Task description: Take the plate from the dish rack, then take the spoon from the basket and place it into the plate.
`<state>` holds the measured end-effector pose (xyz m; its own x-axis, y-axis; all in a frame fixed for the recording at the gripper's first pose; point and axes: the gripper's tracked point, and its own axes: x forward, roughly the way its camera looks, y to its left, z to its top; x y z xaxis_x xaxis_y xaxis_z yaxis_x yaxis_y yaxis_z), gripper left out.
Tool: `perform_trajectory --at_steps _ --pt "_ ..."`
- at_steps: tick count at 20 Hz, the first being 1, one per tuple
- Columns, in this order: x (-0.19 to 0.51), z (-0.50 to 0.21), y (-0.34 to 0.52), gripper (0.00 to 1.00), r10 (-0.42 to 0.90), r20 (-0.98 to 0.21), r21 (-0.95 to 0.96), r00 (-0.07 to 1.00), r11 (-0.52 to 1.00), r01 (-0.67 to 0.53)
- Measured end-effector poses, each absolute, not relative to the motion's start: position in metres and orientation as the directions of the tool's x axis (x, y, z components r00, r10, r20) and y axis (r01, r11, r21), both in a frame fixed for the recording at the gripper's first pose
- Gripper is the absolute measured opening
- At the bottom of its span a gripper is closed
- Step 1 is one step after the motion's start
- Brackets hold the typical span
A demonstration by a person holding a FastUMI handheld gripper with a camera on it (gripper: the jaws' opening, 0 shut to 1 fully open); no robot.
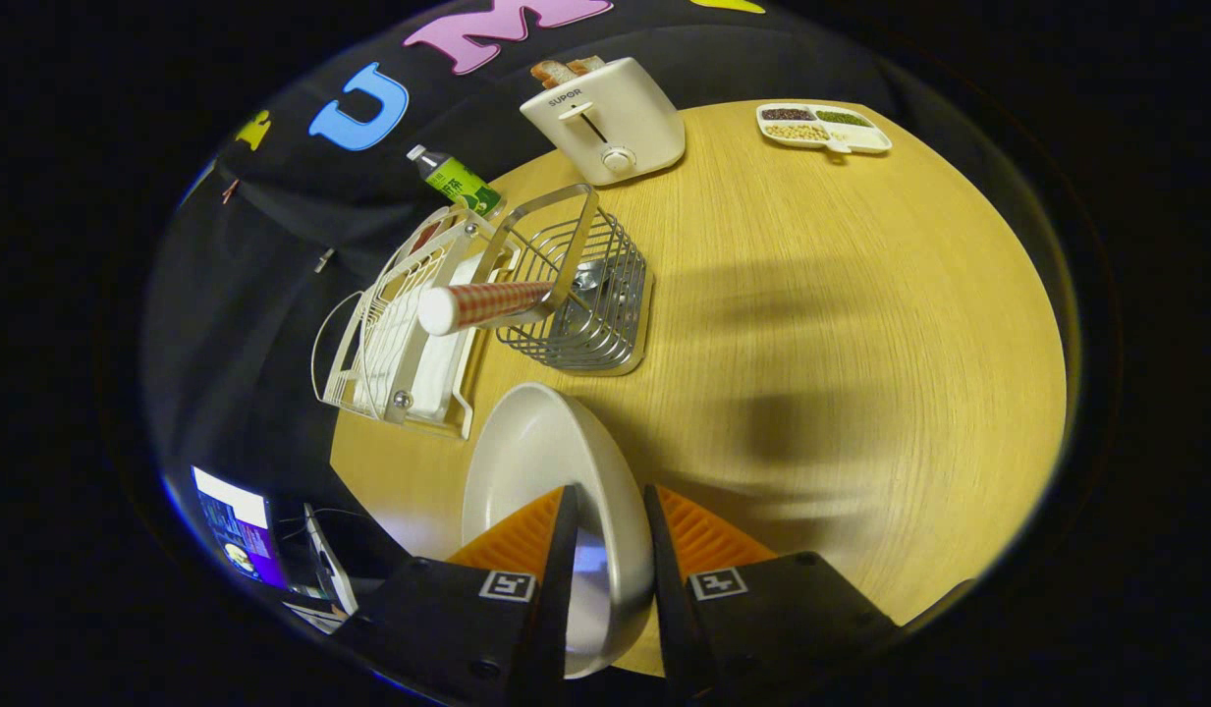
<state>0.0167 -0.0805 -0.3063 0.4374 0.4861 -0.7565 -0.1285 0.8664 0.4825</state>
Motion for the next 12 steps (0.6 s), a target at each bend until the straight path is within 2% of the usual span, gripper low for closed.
perform_trajectory --at_steps 2,3,5,12 --pt "0.019 -0.308 -0.091 0.5 0.455 -0.76 0.428 0.465 0.888 -0.17" --pt "0.022 -0.309 -0.091 0.62 0.452 -0.749 0.413 0.484 0.89 -0.192" --pt "0.025 -0.302 -0.095 1.0 0.45 -0.727 0.38 0.519 0.893 -0.242" --pt "0.049 -0.252 -0.113 0.99 0.416 -0.581 0.292 0.7 0.909 -0.298"
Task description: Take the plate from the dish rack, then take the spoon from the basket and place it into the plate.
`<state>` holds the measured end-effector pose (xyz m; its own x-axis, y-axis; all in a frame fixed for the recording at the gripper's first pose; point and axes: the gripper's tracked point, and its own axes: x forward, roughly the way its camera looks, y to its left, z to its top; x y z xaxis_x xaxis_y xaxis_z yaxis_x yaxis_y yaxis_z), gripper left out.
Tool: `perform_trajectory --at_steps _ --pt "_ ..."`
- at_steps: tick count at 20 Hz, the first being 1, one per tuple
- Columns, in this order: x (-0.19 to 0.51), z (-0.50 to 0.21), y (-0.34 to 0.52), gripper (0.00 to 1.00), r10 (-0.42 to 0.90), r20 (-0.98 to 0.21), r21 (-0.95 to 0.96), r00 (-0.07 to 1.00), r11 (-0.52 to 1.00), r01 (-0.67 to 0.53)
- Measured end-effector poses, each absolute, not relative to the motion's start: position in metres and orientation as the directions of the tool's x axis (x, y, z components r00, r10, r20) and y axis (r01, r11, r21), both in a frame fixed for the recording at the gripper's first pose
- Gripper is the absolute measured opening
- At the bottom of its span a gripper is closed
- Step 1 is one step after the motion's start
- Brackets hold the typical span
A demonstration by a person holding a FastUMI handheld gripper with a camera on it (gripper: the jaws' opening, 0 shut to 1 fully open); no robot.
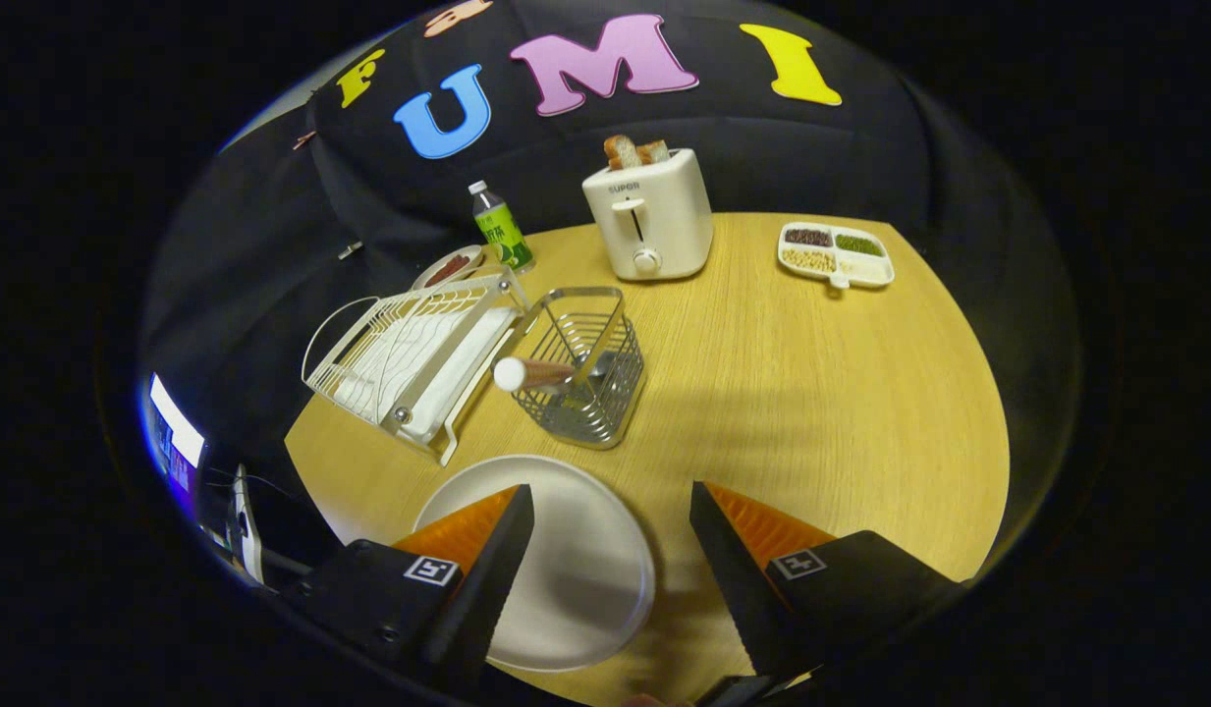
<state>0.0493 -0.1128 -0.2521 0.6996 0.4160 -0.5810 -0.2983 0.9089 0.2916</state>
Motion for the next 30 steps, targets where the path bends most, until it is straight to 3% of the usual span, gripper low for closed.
perform_trajectory --at_steps 4,7,16,20,21,23,30 --pt "0.067 -0.207 -0.12 0.99 0.396 -0.423 0.211 0.815 0.918 -0.337" --pt "0.075 -0.185 -0.112 0.99 0.413 -0.342 0.189 0.844 0.91 -0.369" --pt "0.115 -0.178 -0.058 0.99 0.503 -0.25 0.112 0.827 0.864 -0.492" --pt "0.128 -0.199 -0.042 0.98 0.524 -0.267 0.086 0.809 0.849 -0.521" --pt "0.131 -0.201 -0.039 0.95 0.526 -0.264 0.084 0.809 0.847 -0.524" --pt "0.135 -0.203 -0.033 0.77 0.531 -0.254 0.074 0.809 0.844 -0.531" --pt "0.147 -0.225 -0.027 0.55 0.522 -0.301 0.111 0.798 0.85 -0.515"
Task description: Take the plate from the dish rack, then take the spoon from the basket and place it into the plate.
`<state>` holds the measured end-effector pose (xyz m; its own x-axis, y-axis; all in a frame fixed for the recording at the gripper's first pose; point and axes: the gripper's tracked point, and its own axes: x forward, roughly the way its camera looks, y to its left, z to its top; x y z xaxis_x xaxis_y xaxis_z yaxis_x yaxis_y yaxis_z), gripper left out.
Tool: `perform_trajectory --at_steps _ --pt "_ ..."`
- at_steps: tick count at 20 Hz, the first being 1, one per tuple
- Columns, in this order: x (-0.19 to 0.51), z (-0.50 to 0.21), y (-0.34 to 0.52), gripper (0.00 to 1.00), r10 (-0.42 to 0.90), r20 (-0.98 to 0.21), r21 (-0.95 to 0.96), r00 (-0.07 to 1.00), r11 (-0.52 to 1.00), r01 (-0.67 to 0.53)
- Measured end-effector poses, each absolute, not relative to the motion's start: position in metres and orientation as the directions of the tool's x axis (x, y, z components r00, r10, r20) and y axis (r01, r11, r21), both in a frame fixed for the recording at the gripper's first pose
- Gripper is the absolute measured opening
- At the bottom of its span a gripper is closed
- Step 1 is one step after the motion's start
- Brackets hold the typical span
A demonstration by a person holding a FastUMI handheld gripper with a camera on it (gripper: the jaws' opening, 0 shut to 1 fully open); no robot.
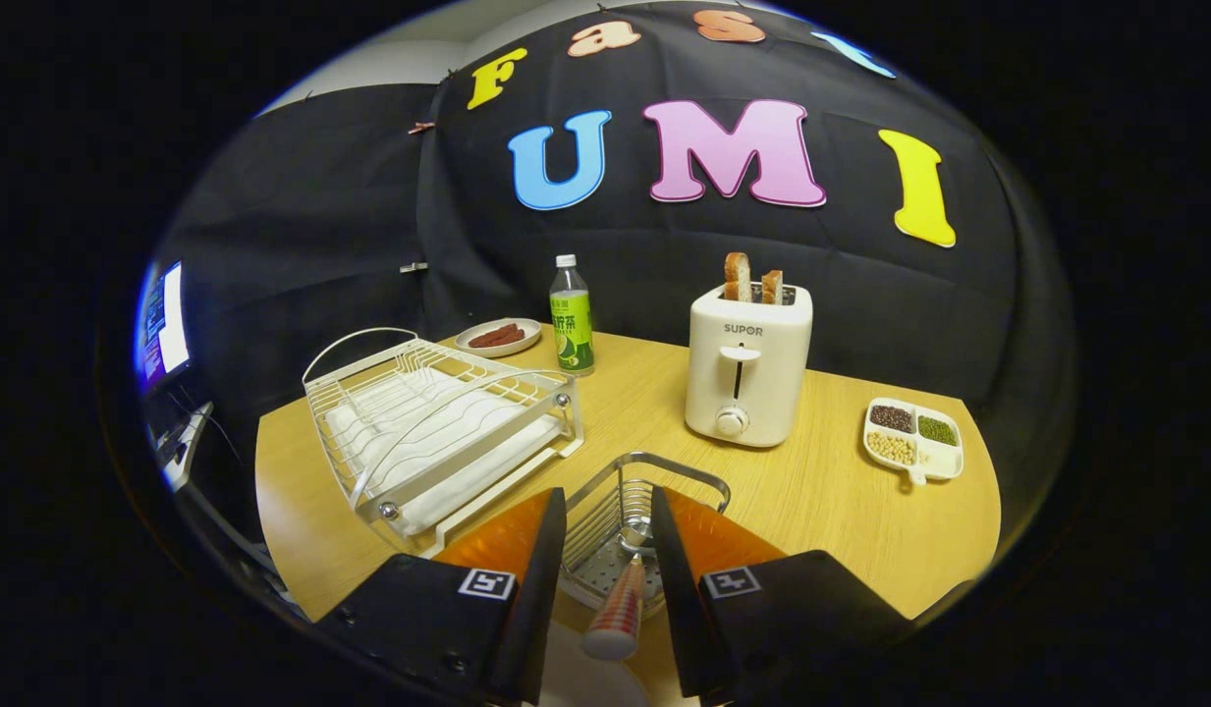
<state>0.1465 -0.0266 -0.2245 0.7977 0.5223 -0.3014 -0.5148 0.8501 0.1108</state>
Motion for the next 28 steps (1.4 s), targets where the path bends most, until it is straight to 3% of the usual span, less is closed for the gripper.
perform_trajectory --at_steps 3,6,16,28 --pt "0.149 -0.224 -0.027 0.52 0.526 -0.305 0.142 0.794 0.849 -0.508" --pt "0.152 -0.226 -0.033 0.28 0.508 -0.309 0.137 0.804 0.86 -0.491" --pt "0.148 -0.221 -0.034 0.23 0.493 -0.34 0.11 0.801 0.867 -0.487" --pt "0.103 -0.129 -0.051 0.23 0.572 -0.248 0.109 0.782 0.818 -0.564"
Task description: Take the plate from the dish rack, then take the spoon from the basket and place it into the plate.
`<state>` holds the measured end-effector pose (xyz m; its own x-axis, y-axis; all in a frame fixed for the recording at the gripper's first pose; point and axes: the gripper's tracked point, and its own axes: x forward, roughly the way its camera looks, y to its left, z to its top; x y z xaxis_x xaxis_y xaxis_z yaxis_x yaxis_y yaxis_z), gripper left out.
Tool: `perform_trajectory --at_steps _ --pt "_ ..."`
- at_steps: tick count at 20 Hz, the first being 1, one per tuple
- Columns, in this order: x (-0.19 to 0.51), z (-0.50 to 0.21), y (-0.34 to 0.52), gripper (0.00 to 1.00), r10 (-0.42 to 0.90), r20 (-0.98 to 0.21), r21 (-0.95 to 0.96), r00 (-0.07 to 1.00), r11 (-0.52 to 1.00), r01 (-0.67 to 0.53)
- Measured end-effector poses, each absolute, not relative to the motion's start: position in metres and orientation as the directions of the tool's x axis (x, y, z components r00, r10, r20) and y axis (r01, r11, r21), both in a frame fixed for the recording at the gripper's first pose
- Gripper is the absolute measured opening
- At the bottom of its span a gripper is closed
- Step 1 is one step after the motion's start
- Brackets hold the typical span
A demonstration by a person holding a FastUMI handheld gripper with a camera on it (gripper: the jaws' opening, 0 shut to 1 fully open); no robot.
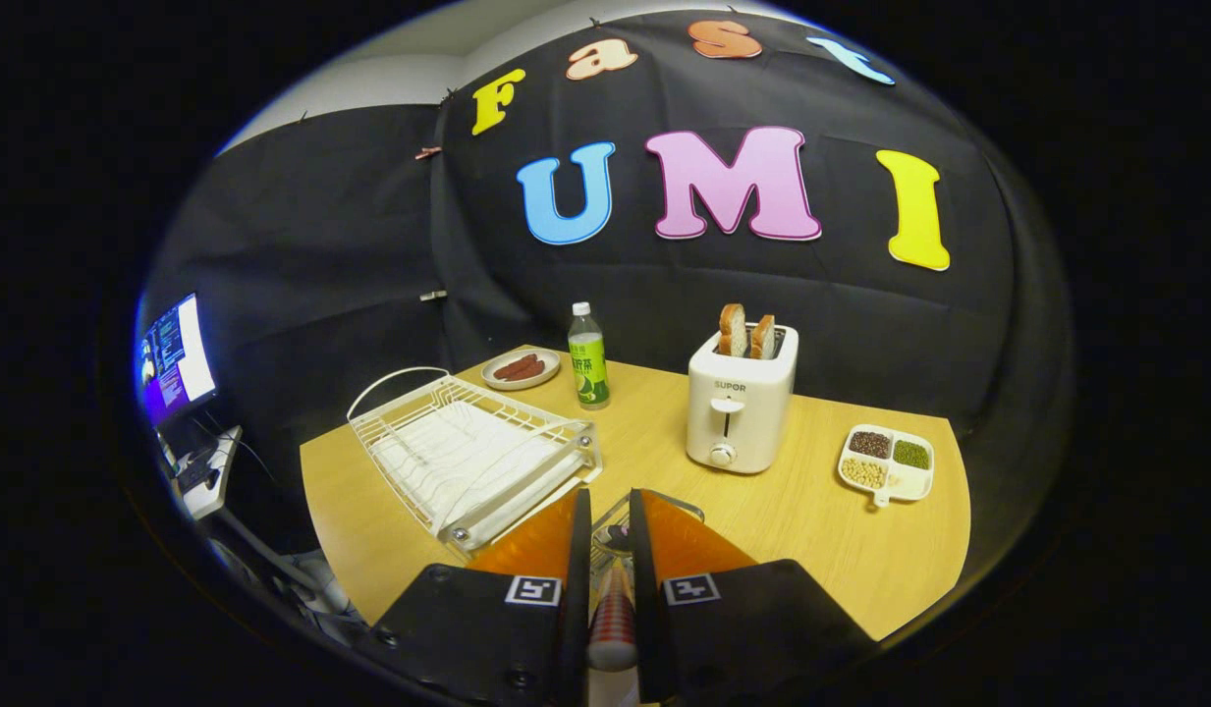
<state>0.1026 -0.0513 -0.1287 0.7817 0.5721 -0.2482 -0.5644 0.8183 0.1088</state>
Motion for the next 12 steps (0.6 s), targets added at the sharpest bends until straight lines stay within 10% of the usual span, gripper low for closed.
perform_trajectory --at_steps 12 --pt "0.015 -0.153 -0.018 0.23 0.725 -0.328 0.1 0.606 0.664 -0.741"
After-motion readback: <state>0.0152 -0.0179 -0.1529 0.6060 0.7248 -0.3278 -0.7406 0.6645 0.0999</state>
